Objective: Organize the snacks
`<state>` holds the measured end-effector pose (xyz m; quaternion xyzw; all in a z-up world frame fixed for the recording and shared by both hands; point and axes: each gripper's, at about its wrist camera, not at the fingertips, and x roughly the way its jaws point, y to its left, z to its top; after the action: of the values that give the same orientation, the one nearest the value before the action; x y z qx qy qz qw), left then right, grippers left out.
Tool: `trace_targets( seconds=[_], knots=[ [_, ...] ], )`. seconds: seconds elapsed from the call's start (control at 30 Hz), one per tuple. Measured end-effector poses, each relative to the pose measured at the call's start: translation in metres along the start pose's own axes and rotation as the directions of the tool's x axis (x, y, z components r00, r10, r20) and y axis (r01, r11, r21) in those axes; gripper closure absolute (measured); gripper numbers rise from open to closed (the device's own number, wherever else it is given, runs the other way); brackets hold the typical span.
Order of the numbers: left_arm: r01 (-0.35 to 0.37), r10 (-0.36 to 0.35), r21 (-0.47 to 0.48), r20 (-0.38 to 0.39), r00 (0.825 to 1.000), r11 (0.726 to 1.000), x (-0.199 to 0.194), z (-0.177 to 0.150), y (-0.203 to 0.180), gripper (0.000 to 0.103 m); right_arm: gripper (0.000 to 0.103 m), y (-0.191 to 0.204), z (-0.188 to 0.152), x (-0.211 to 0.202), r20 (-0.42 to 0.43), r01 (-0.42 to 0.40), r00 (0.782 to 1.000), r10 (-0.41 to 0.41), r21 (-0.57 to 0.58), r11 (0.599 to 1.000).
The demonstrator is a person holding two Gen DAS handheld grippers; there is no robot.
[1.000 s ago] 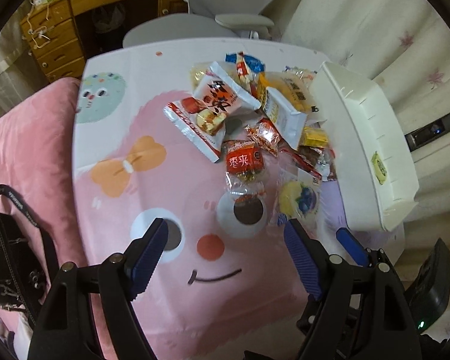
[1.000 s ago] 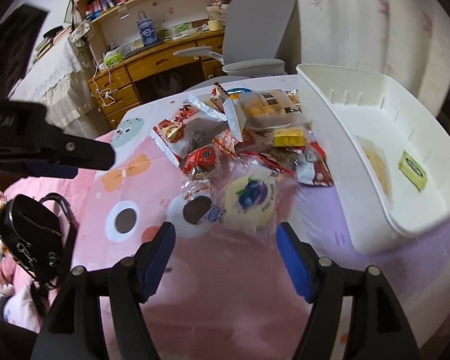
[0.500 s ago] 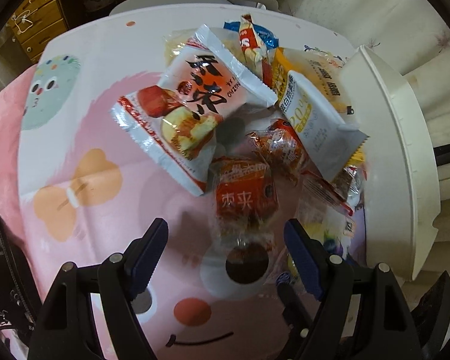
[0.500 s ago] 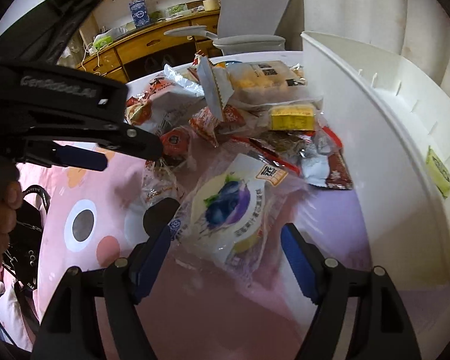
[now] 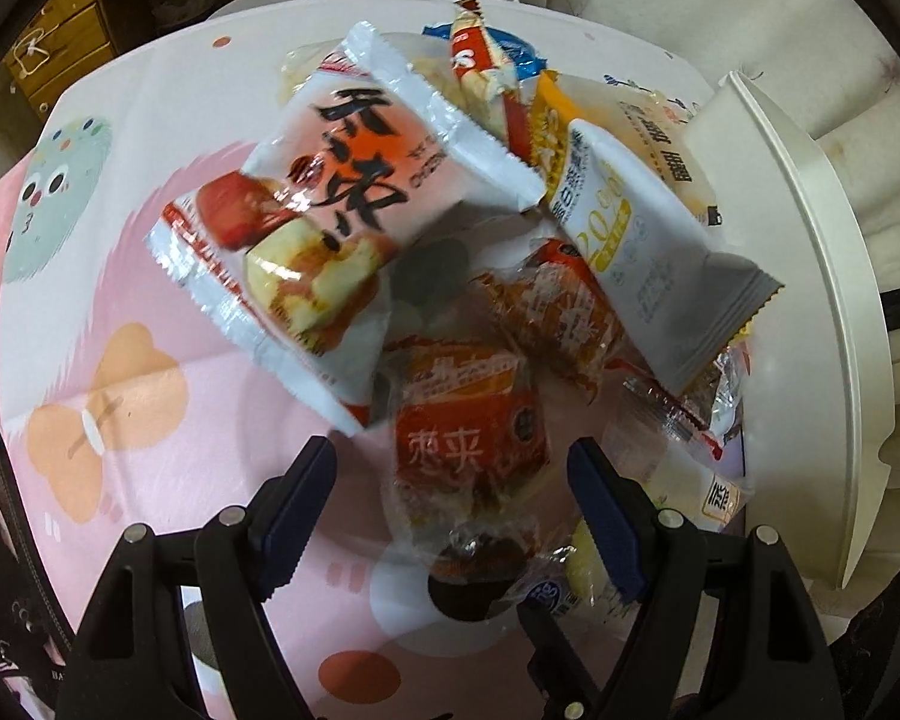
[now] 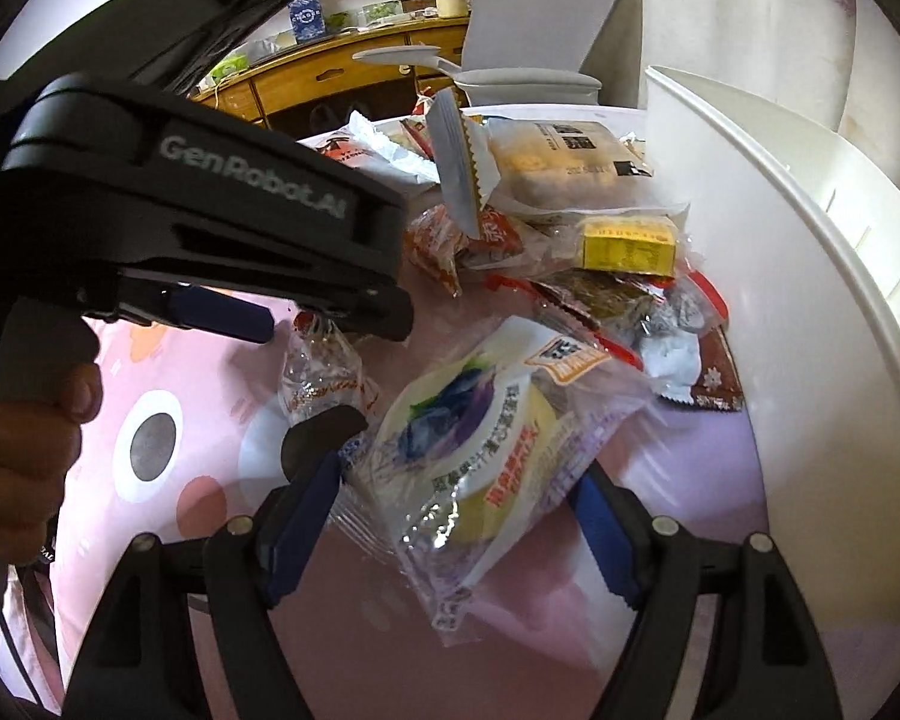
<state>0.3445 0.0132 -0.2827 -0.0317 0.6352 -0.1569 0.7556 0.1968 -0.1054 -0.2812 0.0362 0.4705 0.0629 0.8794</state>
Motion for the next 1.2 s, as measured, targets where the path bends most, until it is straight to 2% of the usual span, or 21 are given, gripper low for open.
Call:
trace_targets(
  seconds=[0.07,0.13,0.17,0.2,0.23,0.47,0.67,0.93,1.2],
  knots=[
    [-0.005,0.005,-0.001,0.01,1.0,1.0,0.005,0.005,-0.005,0.029,0.026,0.001,0.0,0.0,0.0,0.0,1.0,0.0,-0.003,1.0],
    [-0.011,0.011,0.003,0.02,1.0,1.0,0.007,0.01,-0.01,0.041,0.027,0.001,0.0,0.0,-0.003,-0.009,1.0,0.009,-0.003,1.0],
    [-0.001,0.001,0.003,0.021,1.0,1.0,0.008,0.011,-0.012,0.043,0.03,0.001,0.001,0.0,-0.004,-0.011,1.0,0.011,-0.005,1.0],
    [0.008,-0.008,0.001,0.02,1.0,1.0,0.009,0.012,-0.013,0.05,0.034,0.001,0.001,-0.001,-0.007,-0.02,1.0,0.02,-0.006,1.0],
    [0.021,-0.021,-0.003,0.02,1.0,1.0,0.009,0.012,-0.014,0.051,0.035,0.001,0.001,-0.001,-0.009,-0.024,1.0,0.024,-0.007,1.0],
    [0.03,-0.03,-0.016,0.045,0.999,0.999,0.004,0.005,-0.015,0.053,0.05,-0.008,0.004,-0.012,-0.016,-0.067,0.998,0.067,-0.004,0.998],
    [0.032,-0.031,-0.014,0.068,0.997,0.999,-0.024,-0.02,-0.006,0.053,0.055,-0.009,0.005,-0.02,-0.022,-0.07,0.997,0.07,-0.005,0.998],
    [0.012,-0.012,-0.004,0.075,0.997,1.0,-0.065,-0.048,0.003,0.053,0.056,-0.001,0.003,-0.05,0.006,-0.046,0.999,0.046,-0.003,0.999],
    [-0.029,0.027,0.014,0.126,0.992,0.999,-0.129,-0.096,0.013,0.053,0.055,0.025,0.004,-0.1,0.073,-0.04,0.996,0.042,-0.021,0.999]
  ],
)
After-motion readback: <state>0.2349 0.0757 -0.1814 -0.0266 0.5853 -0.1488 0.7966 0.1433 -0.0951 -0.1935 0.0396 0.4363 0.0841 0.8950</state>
